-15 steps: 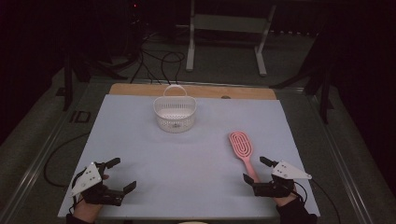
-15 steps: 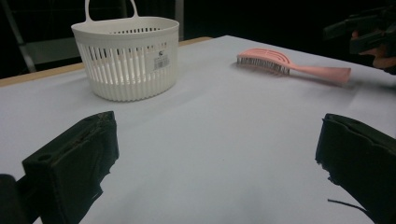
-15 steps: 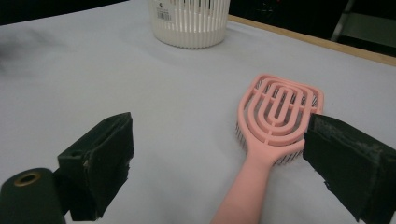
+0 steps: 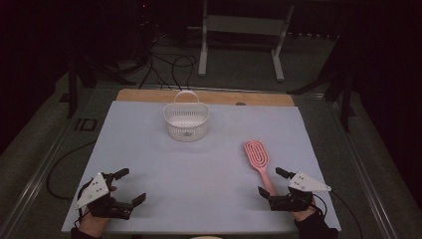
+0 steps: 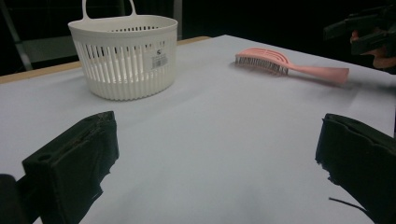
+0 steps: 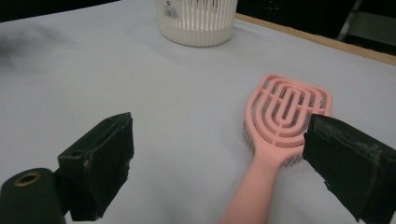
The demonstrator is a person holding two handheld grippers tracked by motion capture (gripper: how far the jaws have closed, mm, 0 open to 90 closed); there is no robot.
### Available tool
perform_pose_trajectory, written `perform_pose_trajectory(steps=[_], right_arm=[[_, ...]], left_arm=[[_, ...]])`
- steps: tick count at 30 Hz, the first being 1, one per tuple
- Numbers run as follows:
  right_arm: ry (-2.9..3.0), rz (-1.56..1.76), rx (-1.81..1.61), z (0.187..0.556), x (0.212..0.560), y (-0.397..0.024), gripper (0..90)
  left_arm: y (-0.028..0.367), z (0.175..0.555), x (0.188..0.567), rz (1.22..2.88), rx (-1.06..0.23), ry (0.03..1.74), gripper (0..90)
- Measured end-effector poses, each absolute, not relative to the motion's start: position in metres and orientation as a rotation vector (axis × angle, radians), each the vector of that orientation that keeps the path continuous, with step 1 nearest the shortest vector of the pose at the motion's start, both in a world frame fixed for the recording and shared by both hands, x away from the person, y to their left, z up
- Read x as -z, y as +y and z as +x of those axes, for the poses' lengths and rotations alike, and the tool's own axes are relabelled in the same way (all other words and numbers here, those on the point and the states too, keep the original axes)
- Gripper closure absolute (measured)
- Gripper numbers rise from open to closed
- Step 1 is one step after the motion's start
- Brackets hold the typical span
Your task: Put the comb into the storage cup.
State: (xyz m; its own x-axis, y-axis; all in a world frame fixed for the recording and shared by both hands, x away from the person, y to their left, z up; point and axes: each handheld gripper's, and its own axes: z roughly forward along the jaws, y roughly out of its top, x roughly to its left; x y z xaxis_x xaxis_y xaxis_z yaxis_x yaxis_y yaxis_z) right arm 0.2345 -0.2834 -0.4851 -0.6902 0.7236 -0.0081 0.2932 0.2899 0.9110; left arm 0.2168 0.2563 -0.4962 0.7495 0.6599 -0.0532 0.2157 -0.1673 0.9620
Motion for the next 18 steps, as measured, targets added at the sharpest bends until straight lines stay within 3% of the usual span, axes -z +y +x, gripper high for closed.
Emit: perform_pose_trajectory(steps=[18], right_arm=[[2.150, 0.869, -1.352, 0.226, 0.467, -0.269, 8.3]], left_arm=[[0.254, 0.216, 0.496, 1.737, -0.450, 0.682, 0.1]])
